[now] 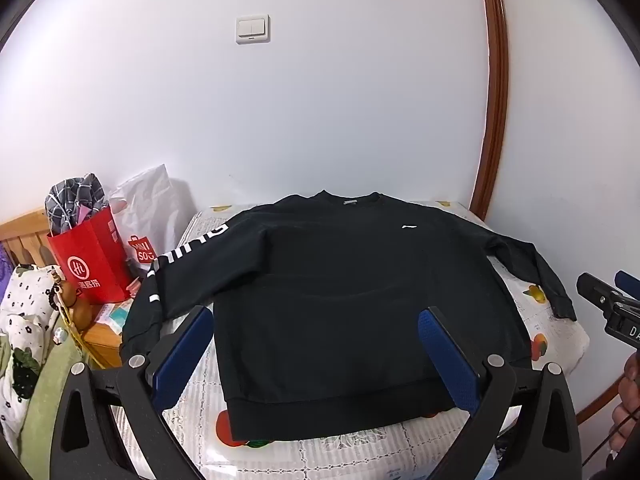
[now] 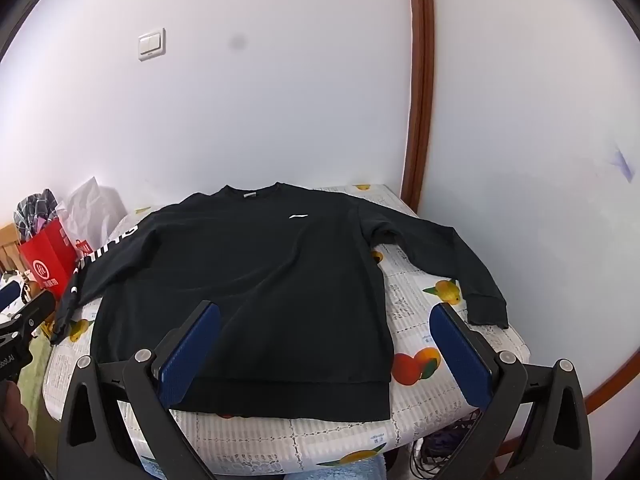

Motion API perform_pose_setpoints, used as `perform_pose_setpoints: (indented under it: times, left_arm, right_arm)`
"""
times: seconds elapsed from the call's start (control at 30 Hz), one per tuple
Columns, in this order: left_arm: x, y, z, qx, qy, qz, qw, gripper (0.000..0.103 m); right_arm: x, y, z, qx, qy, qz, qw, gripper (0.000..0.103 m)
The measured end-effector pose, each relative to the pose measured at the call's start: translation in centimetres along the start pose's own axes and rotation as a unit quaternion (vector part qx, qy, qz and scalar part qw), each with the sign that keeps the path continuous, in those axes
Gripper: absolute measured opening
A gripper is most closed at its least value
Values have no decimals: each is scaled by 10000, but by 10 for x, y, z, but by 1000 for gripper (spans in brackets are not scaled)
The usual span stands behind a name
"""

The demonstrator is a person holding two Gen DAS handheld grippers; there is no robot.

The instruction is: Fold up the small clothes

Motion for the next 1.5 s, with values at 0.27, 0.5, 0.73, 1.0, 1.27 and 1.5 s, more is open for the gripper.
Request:
perform_pose_setpoints:
  times: [0.27,0.5,0.73,1.0,1.27,1.5]
  left_arm:
    - [3,-1,-1,-7,-26,-72,10000,103]
    - [7,1,-5,-29,7,-53,10000,103]
    - [2,3,-1,44,45,18,10000,103]
    - [3,3,-2,36,23,-9,10000,103]
    - [2,4,-1,44,26,1,10000,103]
    - [2,5,0,43,30,4,10000,103]
  right_arm:
    - [-5,2,1,6,14,66,10000,103]
    - [-2,4,5,1,-86,79,9999,103]
    - [-1,8,5,-11,-138,74,9999,103]
    - [-3,11,1,29,-122,70,9999,103]
    - [-7,15,0,69,-88,54,9999,103]
    - [-8,15,1,53,-107,51,9999,103]
Point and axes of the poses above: each gripper's, at about its wrist camera, not at the fingertips, and y roughly against the way its jaws point, x to its right, z to its underside, the point moved 5 cm from there along -y, roughly the way its jaws point, and after that the axes turned 3 degrees about y, right-handed, at the moved point
